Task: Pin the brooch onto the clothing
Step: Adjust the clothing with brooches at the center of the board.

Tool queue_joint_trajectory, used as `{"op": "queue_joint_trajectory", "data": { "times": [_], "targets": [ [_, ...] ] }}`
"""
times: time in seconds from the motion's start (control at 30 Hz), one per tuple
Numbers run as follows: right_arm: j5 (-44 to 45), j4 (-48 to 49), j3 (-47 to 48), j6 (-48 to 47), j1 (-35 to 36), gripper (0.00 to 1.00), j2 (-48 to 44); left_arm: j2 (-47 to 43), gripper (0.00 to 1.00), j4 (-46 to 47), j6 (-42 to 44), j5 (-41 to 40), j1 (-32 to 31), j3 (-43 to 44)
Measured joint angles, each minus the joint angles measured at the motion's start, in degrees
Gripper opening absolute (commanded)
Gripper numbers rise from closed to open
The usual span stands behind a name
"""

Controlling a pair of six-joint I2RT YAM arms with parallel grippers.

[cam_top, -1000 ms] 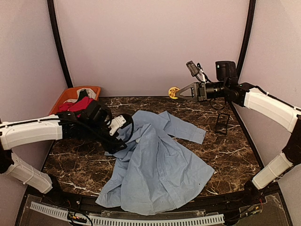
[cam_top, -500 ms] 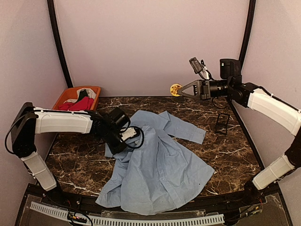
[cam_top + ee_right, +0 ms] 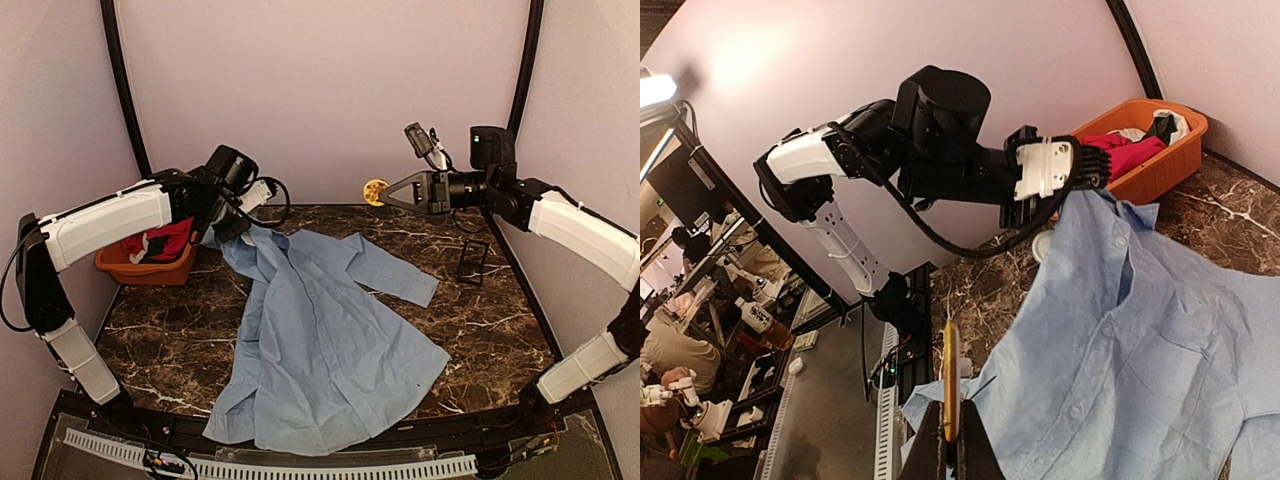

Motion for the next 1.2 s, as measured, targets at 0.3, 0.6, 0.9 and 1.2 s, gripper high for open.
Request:
{"op": "queue_joint_trajectory", "data": {
  "times": [0.3,0.6,0.9,1.2],
  "targets": [
    [-0.13,0.79,-0.13,0.39,0.00,0.00,-0.83,1.14,0.56,1.03,6.51,-12.87,2.75,-2.10],
    [-1.16,1.29,-0.35,0.63,0.00,0.00,-0.81,-12.55,0.55,5.09,1.84,-0.37,1.79,-10.12],
    [-0.81,2.19,-0.35,1.90,0.02,0.00,4.63,-23.17,0.52,4.61,-4.50,18.93,-4.00,-17.62],
    [-0.42,2.93,-0.35,3.19,0.02,0.00,5.90,-16.83,0.53,-0.74,-6.54,21.27,-5.99,-24.63]
  ]
}}
